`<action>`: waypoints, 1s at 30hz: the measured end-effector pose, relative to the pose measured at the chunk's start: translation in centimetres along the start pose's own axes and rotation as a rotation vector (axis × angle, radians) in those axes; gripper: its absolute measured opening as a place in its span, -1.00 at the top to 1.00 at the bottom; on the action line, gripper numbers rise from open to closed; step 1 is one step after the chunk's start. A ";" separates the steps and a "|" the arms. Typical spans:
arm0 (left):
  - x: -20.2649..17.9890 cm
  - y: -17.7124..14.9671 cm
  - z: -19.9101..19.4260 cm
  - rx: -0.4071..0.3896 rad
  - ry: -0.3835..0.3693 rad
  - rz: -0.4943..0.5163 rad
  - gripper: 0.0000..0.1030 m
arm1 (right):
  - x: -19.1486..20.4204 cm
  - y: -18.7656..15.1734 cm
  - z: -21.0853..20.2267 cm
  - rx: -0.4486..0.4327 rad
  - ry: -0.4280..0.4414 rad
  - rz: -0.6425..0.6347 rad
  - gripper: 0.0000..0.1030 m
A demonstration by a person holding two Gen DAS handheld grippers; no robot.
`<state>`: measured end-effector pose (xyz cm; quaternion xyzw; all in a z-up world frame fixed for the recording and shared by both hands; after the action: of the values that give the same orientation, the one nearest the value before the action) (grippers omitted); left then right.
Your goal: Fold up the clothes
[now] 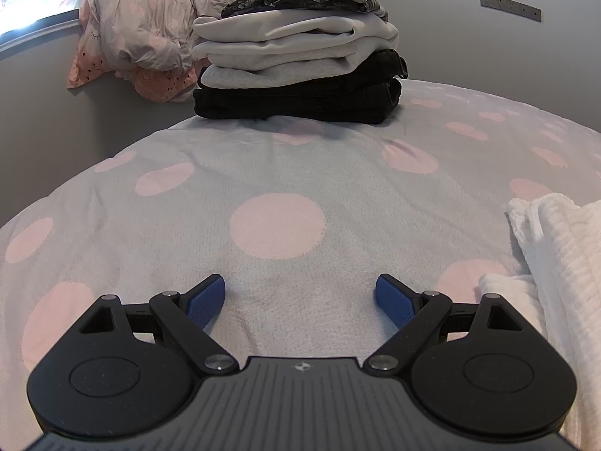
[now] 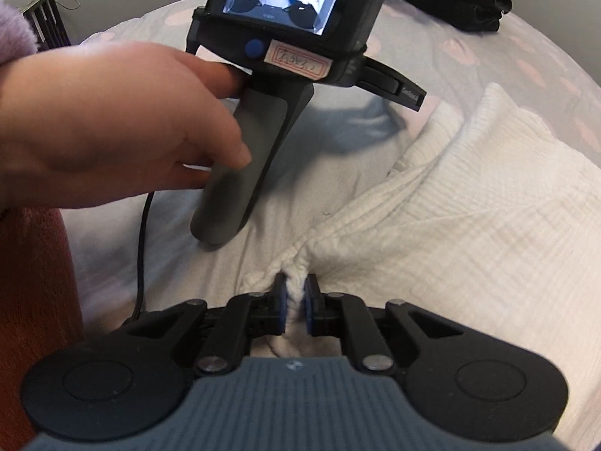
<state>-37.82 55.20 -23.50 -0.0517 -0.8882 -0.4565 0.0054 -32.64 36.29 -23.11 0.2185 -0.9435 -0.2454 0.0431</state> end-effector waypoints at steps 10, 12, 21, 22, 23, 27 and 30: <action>0.1 -0.1 0.0 0.000 -0.005 -0.005 -1.00 | -1.1 -1.7 -5.0 -0.105 -0.018 0.064 -0.02; 0.2 -0.1 0.0 0.001 -0.007 -0.007 -1.00 | -2.2 -2.5 -6.9 -0.166 -0.065 0.116 -0.02; 0.3 0.0 0.1 0.001 -0.016 -0.019 -1.00 | -13.4 -10.5 -11.9 -0.270 -0.341 0.599 -0.08; 0.4 0.0 0.0 0.000 -0.018 -0.021 -1.00 | -14.4 -11.6 -12.0 -0.260 -0.339 0.672 -0.08; 0.4 0.1 -0.1 0.000 -0.021 -0.023 -1.00 | -15.2 -12.7 -12.1 -0.261 -0.321 0.735 -0.08; 0.6 0.4 -0.9 0.019 -0.059 -0.038 -0.91 | -16.3 -16.0 -12.6 -0.267 -0.280 0.878 -0.08; 0.2 0.7 -2.3 0.034 -0.108 -0.016 -0.71 | -15.5 -16.4 -12.5 -0.257 -0.281 0.885 -0.08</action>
<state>-38.07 53.79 -21.58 -0.0693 -0.8951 -0.4380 -0.0455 -9.93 24.62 -19.65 -0.2464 -0.9046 -0.3453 0.0420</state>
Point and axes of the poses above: each gripper's, at about its wrist camera, not at the fingertips, and z roughly the way its jaws point, x to its left, y to its top, the point moved 6 cm from there along z, roughly the way its jaws point, and after that the axes turned 1 degree about -y, right-handed, at the moved point
